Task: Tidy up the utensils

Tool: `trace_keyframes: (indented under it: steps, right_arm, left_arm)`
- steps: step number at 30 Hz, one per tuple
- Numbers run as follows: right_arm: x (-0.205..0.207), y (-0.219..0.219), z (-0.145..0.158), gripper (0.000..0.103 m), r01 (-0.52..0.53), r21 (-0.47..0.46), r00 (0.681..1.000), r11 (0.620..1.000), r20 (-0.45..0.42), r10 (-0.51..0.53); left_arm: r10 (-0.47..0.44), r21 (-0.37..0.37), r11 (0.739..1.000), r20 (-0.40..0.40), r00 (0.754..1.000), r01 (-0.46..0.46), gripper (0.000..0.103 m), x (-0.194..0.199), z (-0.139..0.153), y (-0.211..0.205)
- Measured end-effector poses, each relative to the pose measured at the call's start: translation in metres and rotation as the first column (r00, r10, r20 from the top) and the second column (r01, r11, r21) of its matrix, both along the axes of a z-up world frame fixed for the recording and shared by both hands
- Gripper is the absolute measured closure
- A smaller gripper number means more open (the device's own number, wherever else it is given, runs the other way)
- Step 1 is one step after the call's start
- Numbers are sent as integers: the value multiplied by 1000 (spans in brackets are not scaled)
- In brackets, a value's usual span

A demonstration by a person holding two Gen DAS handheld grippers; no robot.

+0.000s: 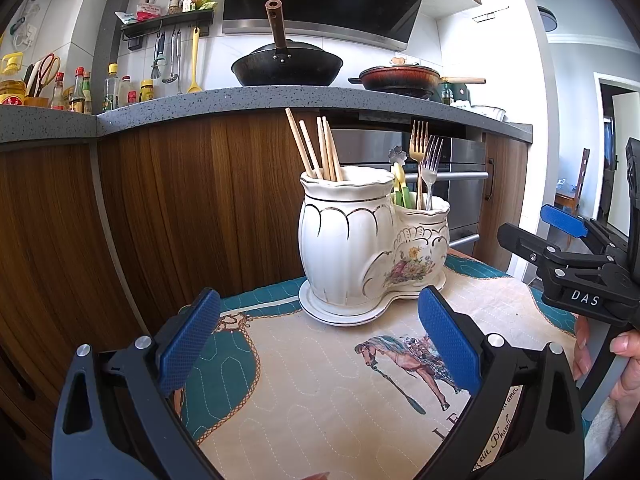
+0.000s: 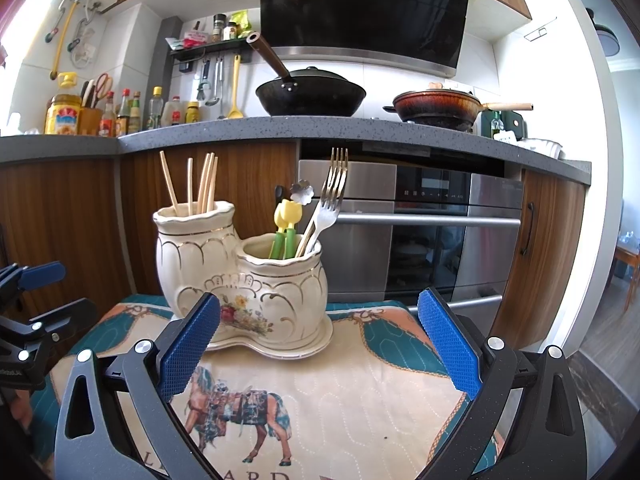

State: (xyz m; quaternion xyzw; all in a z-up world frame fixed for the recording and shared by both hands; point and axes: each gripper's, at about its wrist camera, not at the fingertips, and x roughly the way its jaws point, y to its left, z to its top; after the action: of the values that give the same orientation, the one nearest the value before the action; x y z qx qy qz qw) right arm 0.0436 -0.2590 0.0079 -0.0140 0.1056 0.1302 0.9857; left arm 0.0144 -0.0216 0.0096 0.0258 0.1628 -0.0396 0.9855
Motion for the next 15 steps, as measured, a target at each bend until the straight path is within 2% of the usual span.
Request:
trace_keyframes:
  steps: [15]
  right_arm:
    - [0,0,0,5,0,0,1000,1000,-1,0]
  left_arm:
    - [-40,10,999,1,999,40,5,0,1,-4]
